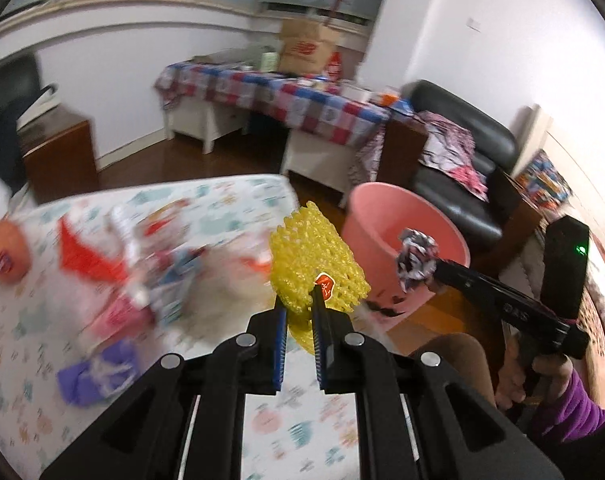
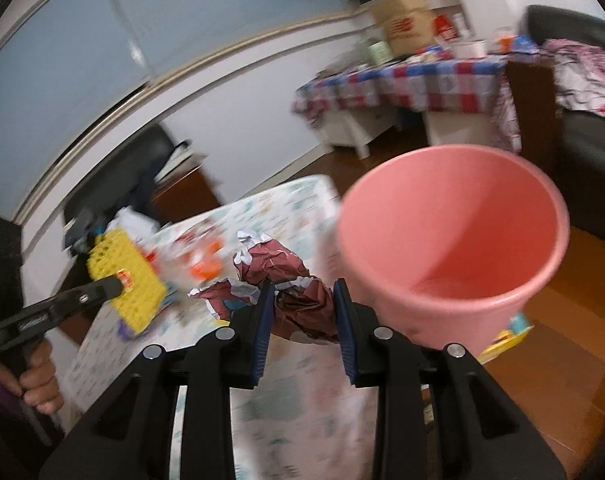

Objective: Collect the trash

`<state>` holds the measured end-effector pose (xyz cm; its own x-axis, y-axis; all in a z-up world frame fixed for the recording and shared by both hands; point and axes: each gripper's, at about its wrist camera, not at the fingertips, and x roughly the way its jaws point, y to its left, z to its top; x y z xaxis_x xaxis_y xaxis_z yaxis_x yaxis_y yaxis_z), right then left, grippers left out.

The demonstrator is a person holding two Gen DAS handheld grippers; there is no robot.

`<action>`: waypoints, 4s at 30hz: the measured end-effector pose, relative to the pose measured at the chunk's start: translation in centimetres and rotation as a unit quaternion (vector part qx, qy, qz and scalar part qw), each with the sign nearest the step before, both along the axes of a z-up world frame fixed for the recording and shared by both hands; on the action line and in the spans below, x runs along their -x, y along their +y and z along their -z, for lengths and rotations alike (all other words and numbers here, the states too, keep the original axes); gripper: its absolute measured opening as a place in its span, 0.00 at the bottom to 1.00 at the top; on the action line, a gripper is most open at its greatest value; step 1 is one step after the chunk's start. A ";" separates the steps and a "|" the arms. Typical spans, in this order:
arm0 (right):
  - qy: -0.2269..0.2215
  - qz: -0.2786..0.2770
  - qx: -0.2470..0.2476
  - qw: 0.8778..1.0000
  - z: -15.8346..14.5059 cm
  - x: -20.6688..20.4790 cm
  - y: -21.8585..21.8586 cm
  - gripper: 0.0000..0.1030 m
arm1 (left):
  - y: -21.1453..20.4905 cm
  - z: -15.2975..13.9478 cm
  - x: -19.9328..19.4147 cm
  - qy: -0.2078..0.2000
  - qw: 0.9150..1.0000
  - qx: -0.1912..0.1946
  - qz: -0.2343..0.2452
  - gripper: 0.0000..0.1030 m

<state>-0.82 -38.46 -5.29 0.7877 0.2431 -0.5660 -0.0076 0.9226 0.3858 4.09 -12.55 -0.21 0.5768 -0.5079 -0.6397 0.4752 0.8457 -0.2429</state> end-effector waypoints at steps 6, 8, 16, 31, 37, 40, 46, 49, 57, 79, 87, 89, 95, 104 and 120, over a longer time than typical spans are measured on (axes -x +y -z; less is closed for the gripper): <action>0.000 0.076 0.027 0.997 -0.1 -0.1 -3.8 0.30 | -6.9 -1.5 -1.2 -0.031 0.998 -0.005 0.049 0.10; 0.002 0.095 0.044 0.994 -0.1 -0.3 -4.6 0.30 | -8.9 -1.7 -1.7 -0.035 0.998 -0.009 0.059 0.10; 0.016 0.130 0.077 0.988 0.9 -1.4 -6.7 0.30 | -16.8 -0.1 -4.3 -0.033 0.995 -0.047 0.081 0.10; 0.048 0.135 0.088 0.986 2.8 -3.3 -7.3 0.38 | -20.3 3.9 -8.3 0.035 0.994 -0.078 0.069 0.24; 0.060 0.137 0.072 0.986 3.3 -3.3 -7.6 0.39 | -19.9 3.4 -8.3 0.023 0.995 -0.074 0.067 0.39; 0.059 0.134 0.071 0.987 3.3 -3.2 -7.5 0.40 | -19.3 3.0 -8.2 0.024 0.996 -0.064 0.063 0.39; 0.058 0.136 0.077 0.986 3.0 -2.7 -7.5 0.46 | -17.4 1.9 -7.6 0.021 0.997 -0.044 0.053 0.40; 0.058 0.141 0.075 0.986 2.8 -2.3 -7.5 0.46 | -16.2 1.3 -7.0 0.015 0.998 -0.037 0.049 0.40; 0.034 0.125 0.067 0.989 1.2 -0.9 -5.4 0.46 | -10.9 -1.9 -5.3 -0.030 0.999 -0.014 0.009 0.43; 0.016 -0.007 0.070 0.997 0.4 -0.6 4.8 0.46 | 8.6 -6.0 -1.8 -0.088 0.982 -0.008 -0.170 0.48; 0.030 -0.038 0.068 0.997 1.2 -1.2 6.9 0.46 | 14.1 -4.7 -0.4 -0.078 0.972 -0.033 -0.219 0.50; 0.032 -0.045 0.069 0.996 1.2 -1.5 7.4 0.46 | 15.2 -3.7 -0.2 -0.066 0.971 -0.037 -0.226 0.50; 0.040 -0.059 0.072 0.995 1.6 -1.8 8.5 0.46 | 16.2 0.1 -0.1 -0.011 0.975 -0.034 -0.220 0.50; 0.052 -0.065 0.079 0.993 2.1 -1.8 9.2 0.46 | 14.2 4.4 -0.9 0.009 0.982 -0.070 -0.177 0.46; 0.064 -0.076 0.074 0.992 2.7 -2.6 10.1 0.46 | 16.7 4.6 -4.6 0.011 0.968 -0.050 -0.246 0.44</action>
